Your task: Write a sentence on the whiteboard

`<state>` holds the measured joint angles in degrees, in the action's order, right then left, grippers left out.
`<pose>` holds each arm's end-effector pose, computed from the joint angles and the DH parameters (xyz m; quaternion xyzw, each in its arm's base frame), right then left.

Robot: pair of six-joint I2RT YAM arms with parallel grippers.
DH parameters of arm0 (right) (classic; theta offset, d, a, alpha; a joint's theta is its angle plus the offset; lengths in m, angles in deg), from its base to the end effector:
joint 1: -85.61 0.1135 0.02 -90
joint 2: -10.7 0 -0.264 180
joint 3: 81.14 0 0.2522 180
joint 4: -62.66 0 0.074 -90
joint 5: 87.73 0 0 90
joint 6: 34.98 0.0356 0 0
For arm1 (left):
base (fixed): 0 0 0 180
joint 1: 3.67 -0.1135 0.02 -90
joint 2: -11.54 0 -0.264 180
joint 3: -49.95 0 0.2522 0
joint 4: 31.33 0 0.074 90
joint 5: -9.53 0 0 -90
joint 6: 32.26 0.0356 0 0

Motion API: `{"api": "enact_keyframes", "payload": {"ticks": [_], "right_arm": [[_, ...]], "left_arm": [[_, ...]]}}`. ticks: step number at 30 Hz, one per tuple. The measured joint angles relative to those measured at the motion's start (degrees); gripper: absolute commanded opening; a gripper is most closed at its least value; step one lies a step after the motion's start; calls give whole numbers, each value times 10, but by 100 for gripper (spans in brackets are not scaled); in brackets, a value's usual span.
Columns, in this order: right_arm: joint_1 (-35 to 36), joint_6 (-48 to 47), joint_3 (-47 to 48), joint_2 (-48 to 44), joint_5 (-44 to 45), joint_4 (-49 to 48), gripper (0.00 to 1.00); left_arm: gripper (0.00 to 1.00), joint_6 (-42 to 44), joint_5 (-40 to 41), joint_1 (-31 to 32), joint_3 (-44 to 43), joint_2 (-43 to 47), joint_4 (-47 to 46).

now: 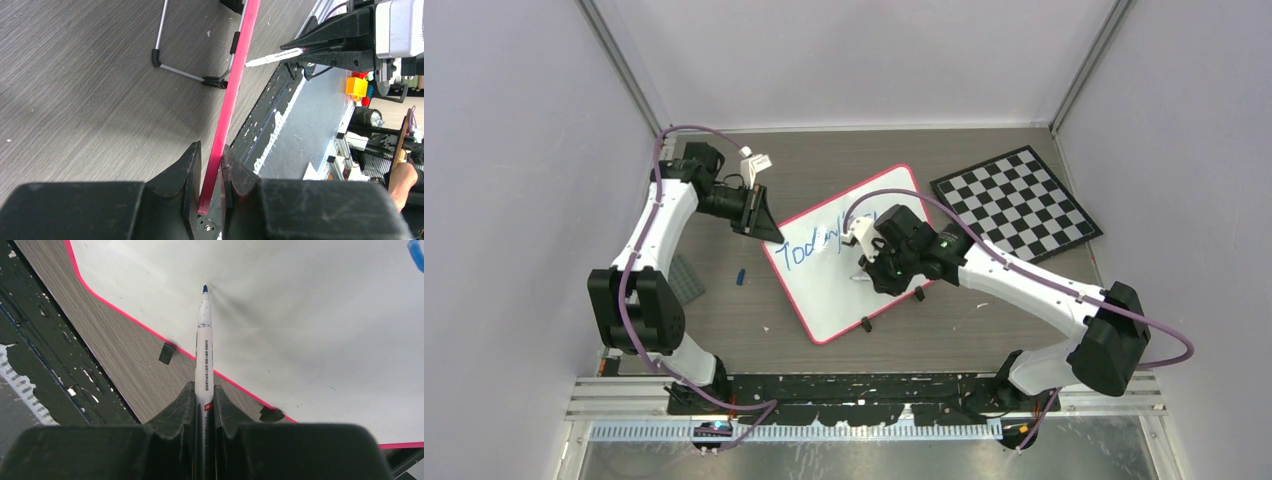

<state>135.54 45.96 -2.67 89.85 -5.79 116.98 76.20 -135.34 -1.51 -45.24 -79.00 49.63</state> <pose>0.1797 0.2214 0.2803 -0.4868 0.8177 0.1675 0.2577 0.2949 -0.0403 0.3061 0.2117 0.8572 -0.4378 0.1696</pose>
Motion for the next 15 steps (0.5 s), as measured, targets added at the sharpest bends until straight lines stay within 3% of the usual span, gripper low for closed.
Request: {"api": "enact_keyframes", "payload": {"ticks": [6, 15], "right_arm": [[9, 2, 14, 0, -14, 0, 0], [52, 2, 31, 30, 3, -2, 0]], "left_arm": [[0, 0, 0, 1, 0, 0, 0], [0, 0, 0, 1, 0, 0, 0]]}}
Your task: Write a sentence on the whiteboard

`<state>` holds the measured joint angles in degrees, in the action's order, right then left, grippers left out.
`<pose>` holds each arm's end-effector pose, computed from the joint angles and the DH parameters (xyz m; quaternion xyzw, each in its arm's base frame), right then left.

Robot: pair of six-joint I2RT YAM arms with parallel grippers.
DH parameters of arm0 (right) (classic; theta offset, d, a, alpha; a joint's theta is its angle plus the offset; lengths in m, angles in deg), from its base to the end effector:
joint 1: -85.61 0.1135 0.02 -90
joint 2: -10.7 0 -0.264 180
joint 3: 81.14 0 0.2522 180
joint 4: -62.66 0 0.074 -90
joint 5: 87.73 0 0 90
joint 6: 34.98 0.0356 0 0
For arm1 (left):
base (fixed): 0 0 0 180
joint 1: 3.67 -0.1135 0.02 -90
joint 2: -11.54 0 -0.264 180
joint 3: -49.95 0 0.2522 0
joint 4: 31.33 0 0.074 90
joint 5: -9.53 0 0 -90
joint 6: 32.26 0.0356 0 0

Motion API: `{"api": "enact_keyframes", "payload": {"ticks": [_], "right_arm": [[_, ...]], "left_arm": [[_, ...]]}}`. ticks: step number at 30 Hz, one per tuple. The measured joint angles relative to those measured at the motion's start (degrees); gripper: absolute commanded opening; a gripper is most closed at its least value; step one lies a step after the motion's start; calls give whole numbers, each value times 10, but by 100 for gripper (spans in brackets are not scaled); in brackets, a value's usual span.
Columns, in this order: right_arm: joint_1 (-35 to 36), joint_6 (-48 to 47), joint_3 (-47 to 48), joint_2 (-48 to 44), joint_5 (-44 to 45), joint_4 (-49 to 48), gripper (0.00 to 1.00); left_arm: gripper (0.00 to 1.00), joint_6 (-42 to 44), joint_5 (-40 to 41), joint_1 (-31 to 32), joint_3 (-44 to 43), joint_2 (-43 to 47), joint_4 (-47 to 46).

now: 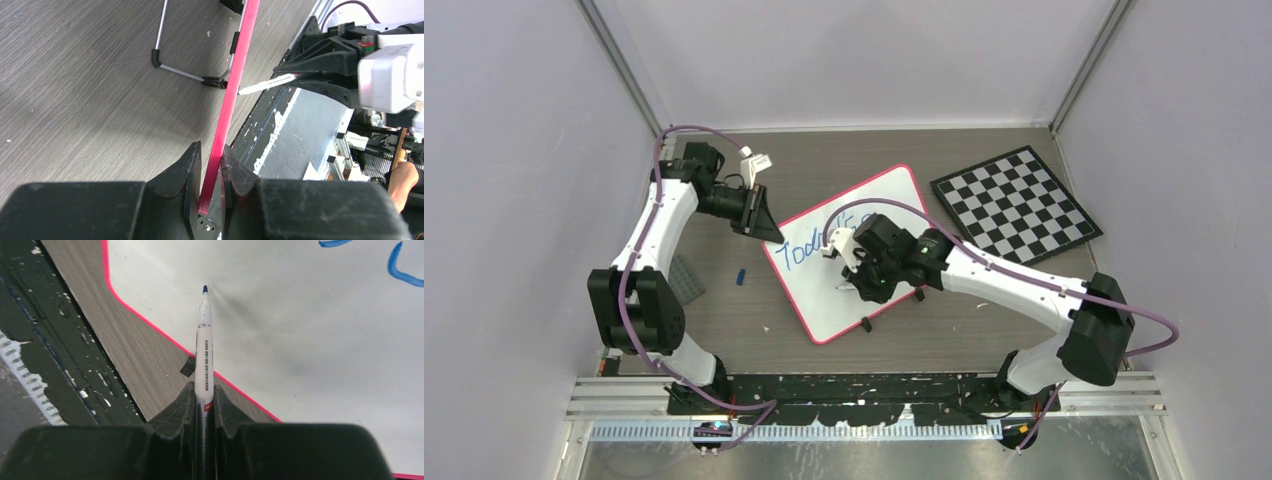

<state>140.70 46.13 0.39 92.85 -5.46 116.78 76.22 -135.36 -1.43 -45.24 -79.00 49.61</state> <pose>0.1673 0.2481 0.2831 -0.5211 0.7957 0.1776 0.2527 0.2949 -0.0407 0.3062 0.2126 0.8569 -0.4381 0.1695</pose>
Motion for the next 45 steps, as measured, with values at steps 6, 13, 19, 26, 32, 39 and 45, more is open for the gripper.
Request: {"api": "enact_keyframes", "payload": {"ticks": [6, 13, 19, 26, 32, 39, 45], "right_arm": [[0, 3, 3, 24, 21, 0, 0], [3, 7, 10, 26, 27, 2, 0], [5, 9, 22, 33, 27, 1, 0], [18, 8, 22, 41, 26, -1, 0], [25, 2, 22, 45, 27, 0, 0], [27, -3, 16, 45, 26, 2, 0], [27, -13, 12, 45, 27, 7, 0]], "left_arm": [[0, 2, 0, 0, 0, 0, -1], [0, 2, 1, 0, 0, 0, -1], [0, 2, 1, 0, 0, 0, -1], [0, 2, 1, 0, 0, 0, -1], [0, 2, 2, 0, 0, 0, -1], [0, 3, 2, 0, 0, 0, -1], [0, 2, 2, 0, 0, 0, 0]]}}
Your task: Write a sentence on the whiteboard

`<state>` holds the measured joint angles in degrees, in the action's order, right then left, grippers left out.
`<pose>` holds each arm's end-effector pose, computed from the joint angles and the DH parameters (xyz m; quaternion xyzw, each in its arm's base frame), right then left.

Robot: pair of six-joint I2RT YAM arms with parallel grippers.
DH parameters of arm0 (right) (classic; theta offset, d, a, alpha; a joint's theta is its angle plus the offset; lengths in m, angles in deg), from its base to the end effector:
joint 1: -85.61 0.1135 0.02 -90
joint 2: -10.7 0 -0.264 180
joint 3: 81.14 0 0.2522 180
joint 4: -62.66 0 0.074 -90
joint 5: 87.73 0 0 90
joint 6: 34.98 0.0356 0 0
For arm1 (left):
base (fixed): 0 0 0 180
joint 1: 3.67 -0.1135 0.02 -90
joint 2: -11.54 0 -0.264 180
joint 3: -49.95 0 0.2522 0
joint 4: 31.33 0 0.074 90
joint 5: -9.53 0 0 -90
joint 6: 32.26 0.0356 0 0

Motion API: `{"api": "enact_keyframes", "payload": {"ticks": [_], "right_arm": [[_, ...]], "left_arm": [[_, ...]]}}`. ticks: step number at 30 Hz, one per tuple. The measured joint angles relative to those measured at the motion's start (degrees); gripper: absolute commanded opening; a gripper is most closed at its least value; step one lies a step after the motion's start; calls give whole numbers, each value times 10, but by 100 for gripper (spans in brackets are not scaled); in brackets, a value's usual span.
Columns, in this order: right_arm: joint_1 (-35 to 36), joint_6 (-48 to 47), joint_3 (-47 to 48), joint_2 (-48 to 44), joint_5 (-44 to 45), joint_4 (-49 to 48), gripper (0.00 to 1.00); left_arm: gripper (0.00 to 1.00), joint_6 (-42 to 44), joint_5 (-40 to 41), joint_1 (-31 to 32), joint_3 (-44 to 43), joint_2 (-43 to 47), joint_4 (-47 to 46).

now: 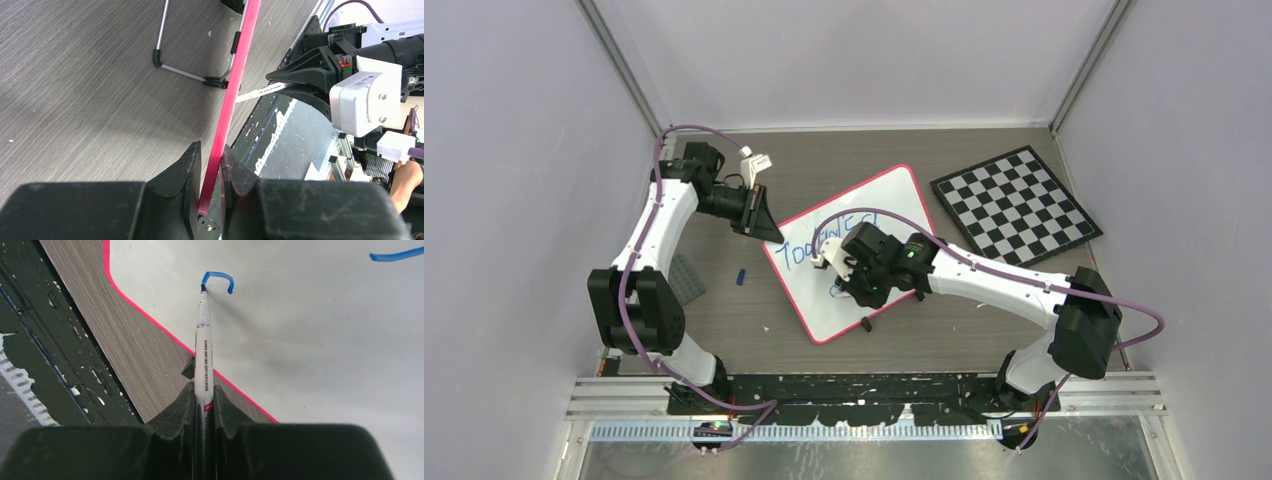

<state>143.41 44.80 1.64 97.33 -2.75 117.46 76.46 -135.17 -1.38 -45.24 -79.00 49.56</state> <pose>0.1642 0.2666 0.2666 -0.5478 0.7907 0.1475 0.2300 0.2950 -0.0409 0.3061 0.2149 0.8570 -0.4362 0.1705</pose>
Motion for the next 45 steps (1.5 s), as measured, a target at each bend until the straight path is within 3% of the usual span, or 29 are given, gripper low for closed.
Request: {"api": "enact_keyframes", "payload": {"ticks": [45], "right_arm": [[-3, -17, 1, -5, 35, 32, 0]], "left_arm": [[0, 2, 1, 0, 0, 0, 0]]}}
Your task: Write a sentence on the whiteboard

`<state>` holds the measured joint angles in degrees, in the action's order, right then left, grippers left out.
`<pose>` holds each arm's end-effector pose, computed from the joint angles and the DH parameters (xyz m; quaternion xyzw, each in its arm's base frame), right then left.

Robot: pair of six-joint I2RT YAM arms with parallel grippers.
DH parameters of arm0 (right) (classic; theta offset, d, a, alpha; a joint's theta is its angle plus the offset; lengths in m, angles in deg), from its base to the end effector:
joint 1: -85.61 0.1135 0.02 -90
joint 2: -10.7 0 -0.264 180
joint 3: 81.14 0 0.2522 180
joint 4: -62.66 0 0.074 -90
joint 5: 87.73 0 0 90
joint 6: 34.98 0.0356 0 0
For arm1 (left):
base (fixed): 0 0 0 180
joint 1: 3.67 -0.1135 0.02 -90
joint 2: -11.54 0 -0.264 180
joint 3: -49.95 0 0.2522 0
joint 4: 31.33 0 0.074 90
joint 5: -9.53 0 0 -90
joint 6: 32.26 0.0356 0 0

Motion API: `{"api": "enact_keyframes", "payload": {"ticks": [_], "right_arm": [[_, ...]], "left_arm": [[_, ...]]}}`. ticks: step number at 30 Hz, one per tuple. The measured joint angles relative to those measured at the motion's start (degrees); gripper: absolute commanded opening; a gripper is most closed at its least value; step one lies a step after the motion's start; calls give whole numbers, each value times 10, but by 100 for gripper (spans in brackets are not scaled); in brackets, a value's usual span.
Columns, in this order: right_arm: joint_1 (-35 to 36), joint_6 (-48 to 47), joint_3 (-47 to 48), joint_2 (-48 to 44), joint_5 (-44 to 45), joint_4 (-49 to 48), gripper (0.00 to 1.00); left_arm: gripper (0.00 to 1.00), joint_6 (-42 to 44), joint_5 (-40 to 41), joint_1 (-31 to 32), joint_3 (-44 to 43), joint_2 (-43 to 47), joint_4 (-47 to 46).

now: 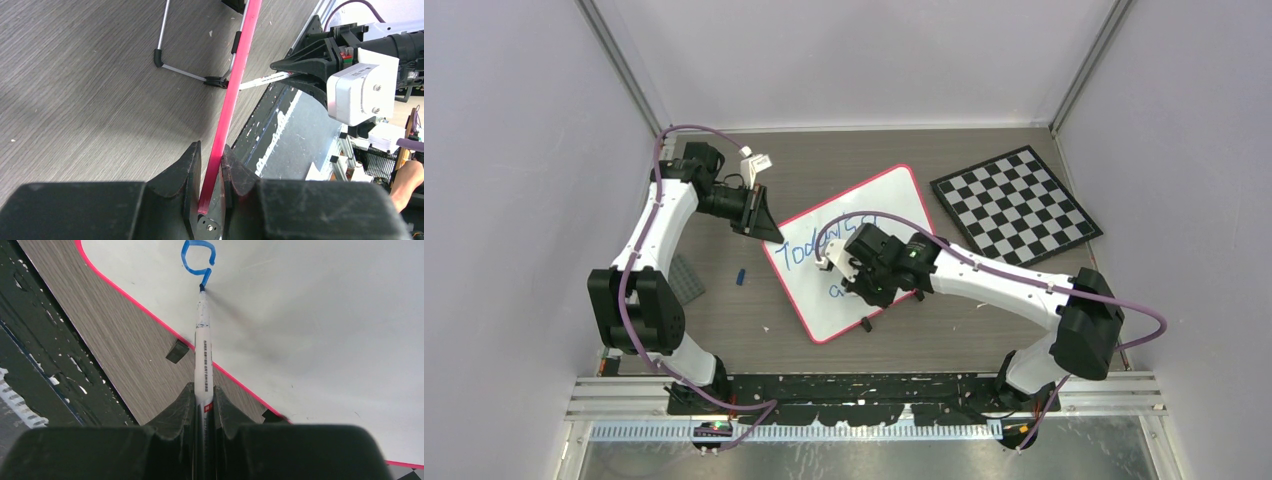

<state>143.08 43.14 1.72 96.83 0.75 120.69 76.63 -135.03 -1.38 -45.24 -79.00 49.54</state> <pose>0.1641 0.2590 0.2664 -0.5538 0.7948 0.1079 0.2235 0.2950 -0.0408 0.3060 0.2162 0.8572 -0.4349 0.1712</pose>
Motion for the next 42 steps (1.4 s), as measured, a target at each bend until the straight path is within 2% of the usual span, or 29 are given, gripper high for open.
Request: {"api": "enact_keyframes", "payload": {"ticks": [15, 24, 33, 42], "right_arm": [[21, 9, -20, 16, -24, -1, 0], [26, 17, 27, 34, -47, 5, 0], [-10, 20, 27, -32, -43, 8, 0], [-28, 24, 27, -28, -30, 8, 0]], "left_arm": [[0, 0, 0, 0, 0, 0, 0], [0, 0, 0, 0, 0, 0, 2], [0, 0, 0, 0, 0, 0, 2], [0, 0, 0, 0, 0, 0, 2]]}}
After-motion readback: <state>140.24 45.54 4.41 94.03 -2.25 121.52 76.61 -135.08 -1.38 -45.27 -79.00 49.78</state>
